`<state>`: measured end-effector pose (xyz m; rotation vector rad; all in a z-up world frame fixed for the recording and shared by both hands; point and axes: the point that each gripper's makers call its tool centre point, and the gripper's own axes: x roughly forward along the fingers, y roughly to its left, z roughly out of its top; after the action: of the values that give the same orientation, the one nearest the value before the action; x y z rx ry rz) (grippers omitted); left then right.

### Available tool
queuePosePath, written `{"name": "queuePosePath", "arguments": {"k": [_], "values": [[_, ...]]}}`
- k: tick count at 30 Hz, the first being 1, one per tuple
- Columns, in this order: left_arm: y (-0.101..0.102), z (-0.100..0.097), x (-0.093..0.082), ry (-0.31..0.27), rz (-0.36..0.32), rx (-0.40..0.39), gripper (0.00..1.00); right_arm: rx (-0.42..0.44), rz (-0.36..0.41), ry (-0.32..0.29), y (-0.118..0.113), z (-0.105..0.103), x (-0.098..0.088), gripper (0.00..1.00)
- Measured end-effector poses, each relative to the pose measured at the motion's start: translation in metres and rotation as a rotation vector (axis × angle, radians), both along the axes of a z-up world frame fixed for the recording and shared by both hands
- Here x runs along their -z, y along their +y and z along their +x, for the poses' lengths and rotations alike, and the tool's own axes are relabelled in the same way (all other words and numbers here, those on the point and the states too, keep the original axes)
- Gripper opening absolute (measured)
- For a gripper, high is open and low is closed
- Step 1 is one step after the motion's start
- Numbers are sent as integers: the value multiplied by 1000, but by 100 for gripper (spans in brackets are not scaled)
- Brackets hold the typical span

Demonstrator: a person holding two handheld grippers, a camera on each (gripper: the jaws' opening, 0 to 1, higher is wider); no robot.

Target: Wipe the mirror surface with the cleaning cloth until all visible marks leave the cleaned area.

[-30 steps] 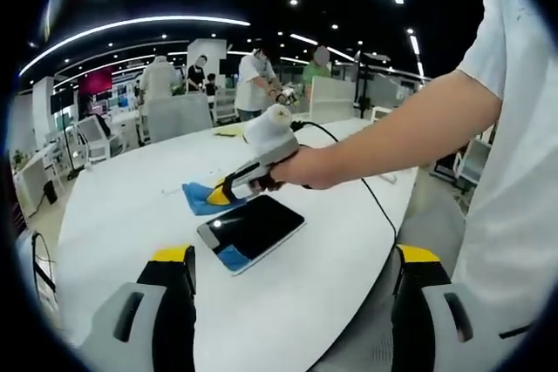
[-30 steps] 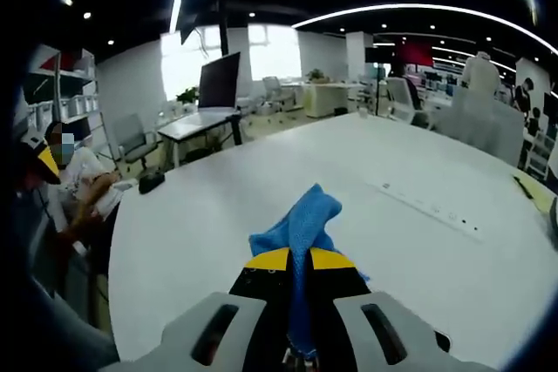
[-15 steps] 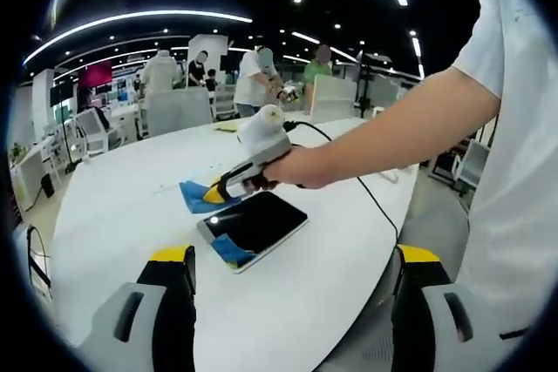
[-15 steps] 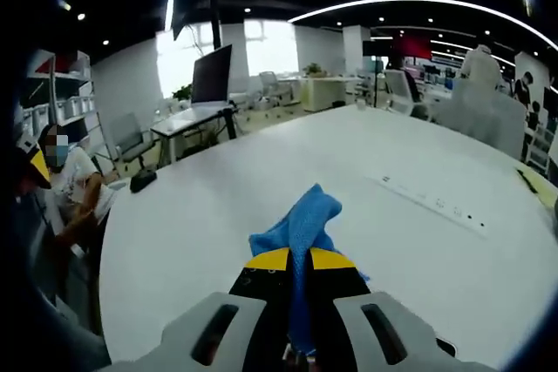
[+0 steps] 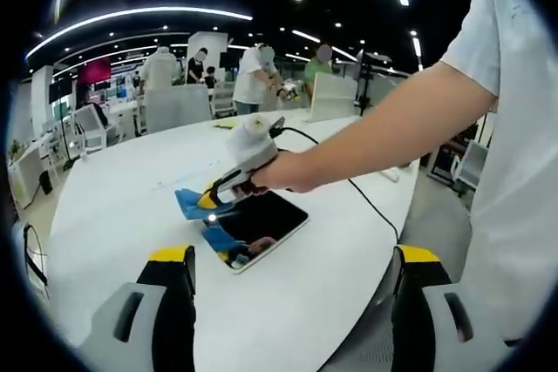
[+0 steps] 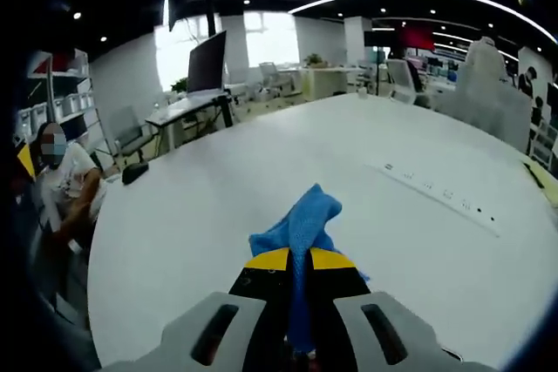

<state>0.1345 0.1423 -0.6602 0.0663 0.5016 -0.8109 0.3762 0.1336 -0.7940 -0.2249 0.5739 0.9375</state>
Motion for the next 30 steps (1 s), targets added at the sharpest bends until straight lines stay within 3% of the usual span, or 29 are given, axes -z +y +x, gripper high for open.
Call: {"name": "queuePosePath", "arguments": {"k": [30], "values": [[12,9,22,22,-20,-33,93,9,-44,51,11,5,41,2]]}}
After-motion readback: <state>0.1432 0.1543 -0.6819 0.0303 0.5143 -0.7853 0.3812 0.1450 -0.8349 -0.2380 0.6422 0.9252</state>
